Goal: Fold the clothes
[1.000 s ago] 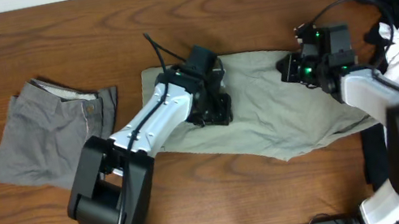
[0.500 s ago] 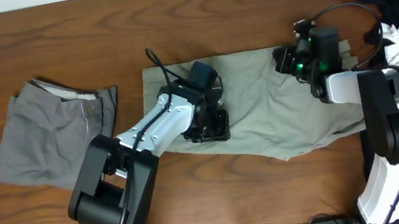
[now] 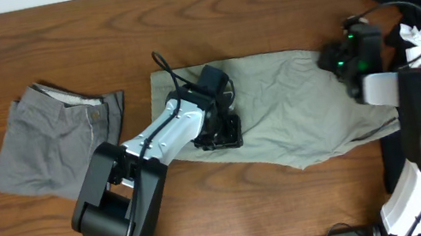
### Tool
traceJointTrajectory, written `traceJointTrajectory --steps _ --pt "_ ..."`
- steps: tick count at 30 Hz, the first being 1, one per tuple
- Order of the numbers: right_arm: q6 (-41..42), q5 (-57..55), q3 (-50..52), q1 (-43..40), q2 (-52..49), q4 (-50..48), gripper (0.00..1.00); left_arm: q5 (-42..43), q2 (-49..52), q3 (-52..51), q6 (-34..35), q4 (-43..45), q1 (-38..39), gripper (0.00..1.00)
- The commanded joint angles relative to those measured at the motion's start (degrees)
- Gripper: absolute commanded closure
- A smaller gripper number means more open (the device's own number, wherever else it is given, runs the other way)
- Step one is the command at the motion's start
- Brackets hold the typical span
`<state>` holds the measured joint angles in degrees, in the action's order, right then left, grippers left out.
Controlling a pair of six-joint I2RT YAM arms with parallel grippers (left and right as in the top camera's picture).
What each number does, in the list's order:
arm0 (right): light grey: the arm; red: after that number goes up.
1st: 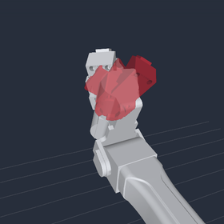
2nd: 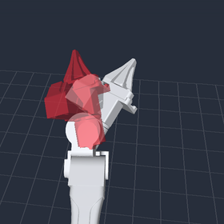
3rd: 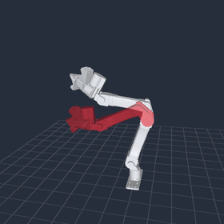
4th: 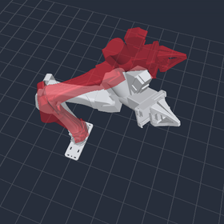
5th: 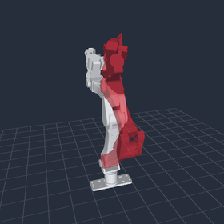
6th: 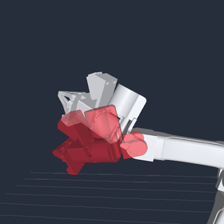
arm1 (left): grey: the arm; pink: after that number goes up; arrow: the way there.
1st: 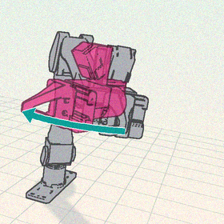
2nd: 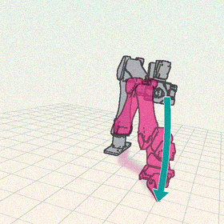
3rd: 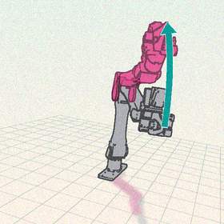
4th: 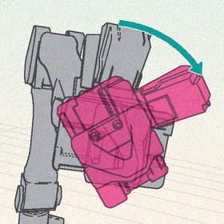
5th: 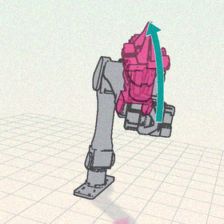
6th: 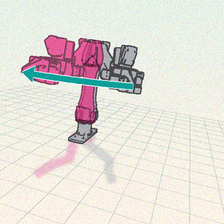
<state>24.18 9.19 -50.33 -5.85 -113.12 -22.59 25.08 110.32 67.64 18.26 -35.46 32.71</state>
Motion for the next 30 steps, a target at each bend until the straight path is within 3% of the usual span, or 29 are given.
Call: traceJointTrajectory --steps 1,8,12,15,18,24,30 --pt "-5.53 0.72 -0.26 -4.24 9.66 2.86 0.92 -0.22 0.92 -2.29 0.96 -0.35 0.09 0.54" --pt "-6.08 4.96 -0.26 -7.82 24.68 22.84 0.83 -0.22 0.92 -2.29 0.98 0.44 0.09 0.53" --pt "-6.03 4.24 -0.20 -6.25 24.74 35.10 0.87 -0.20 0.92 -2.29 1.64 0.63 0.11 0.53" --pt "-5.53 4.35 -0.20 -4.79 21.44 37.16 0.93 -0.20 0.92 -2.29 1.79 0.61 0.11 0.53" --pt "-3.91 4.31 -0.17 -3.39 16.57 33.97 0.96 -0.20 0.92 -2.29 1.79 0.59 0.11 0.52" --pt "1.86 3.54 -0.20 -3.48 4.55 15.63 0.99 -0.20 0.92 -2.29 2.05 0.57 0.11 0.51" --pt "7.87 -7.58 -0.35 -3.72 -4.35 1.05 0.99 -0.20 0.92 -2.29 2.89 0.37 0.11 0.49"
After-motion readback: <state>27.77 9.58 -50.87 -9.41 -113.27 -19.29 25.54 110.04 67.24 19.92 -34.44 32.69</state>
